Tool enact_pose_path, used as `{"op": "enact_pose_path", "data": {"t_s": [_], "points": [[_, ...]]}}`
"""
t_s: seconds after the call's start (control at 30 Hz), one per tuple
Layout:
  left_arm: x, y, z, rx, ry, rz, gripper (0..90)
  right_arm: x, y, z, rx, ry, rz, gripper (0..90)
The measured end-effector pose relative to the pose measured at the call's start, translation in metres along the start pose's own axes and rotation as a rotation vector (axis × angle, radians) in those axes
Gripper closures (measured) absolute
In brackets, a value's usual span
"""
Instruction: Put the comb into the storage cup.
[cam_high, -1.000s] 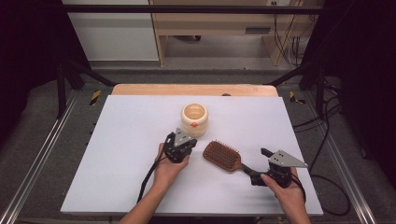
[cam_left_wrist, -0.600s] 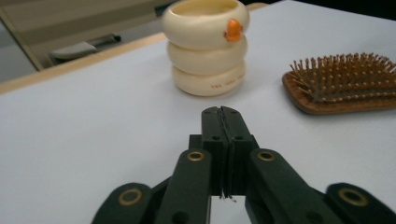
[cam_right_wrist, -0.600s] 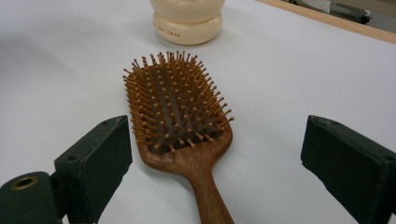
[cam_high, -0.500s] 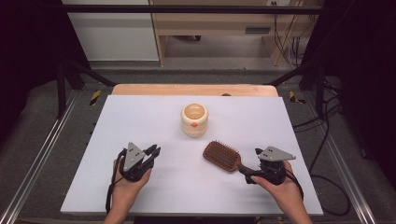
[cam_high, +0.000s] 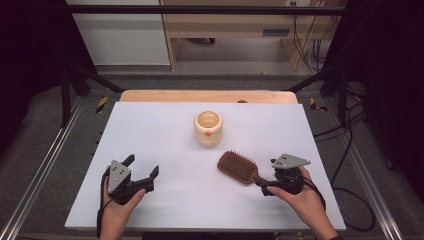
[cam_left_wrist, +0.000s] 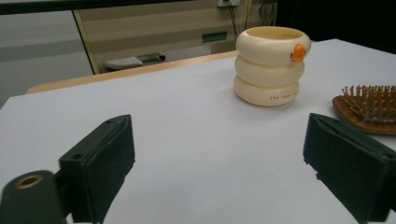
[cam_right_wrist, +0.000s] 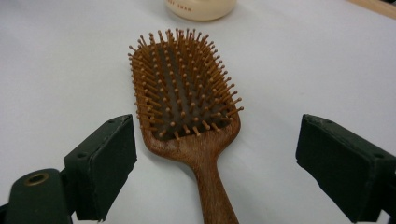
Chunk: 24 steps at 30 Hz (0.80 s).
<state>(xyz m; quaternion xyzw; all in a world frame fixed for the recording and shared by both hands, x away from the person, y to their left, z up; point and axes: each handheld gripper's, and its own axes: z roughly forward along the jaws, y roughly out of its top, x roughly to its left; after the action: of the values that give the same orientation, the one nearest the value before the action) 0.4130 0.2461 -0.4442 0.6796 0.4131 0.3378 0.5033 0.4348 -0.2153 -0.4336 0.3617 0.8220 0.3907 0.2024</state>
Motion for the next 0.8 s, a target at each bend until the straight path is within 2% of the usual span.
{"op": "enact_pose_path", "data": {"t_s": [0.27, 0.37, 0.8], "points": [[0.007, -0.005, 0.000, -0.029, 0.017, -0.058, 5.4, -0.008, -0.003, 0.006, 0.070, 0.009, -0.008, 12.6], [0.010, -0.005, -0.001, -0.045, 0.017, -0.073, 4.0, -0.010, -0.003, 0.005, 0.073, 0.014, 0.000, 12.2], [0.013, -0.006, -0.001, -0.061, 0.015, -0.081, 2.5, -0.013, -0.004, 0.013, 0.136, 0.031, -0.005, 12.4]]}}
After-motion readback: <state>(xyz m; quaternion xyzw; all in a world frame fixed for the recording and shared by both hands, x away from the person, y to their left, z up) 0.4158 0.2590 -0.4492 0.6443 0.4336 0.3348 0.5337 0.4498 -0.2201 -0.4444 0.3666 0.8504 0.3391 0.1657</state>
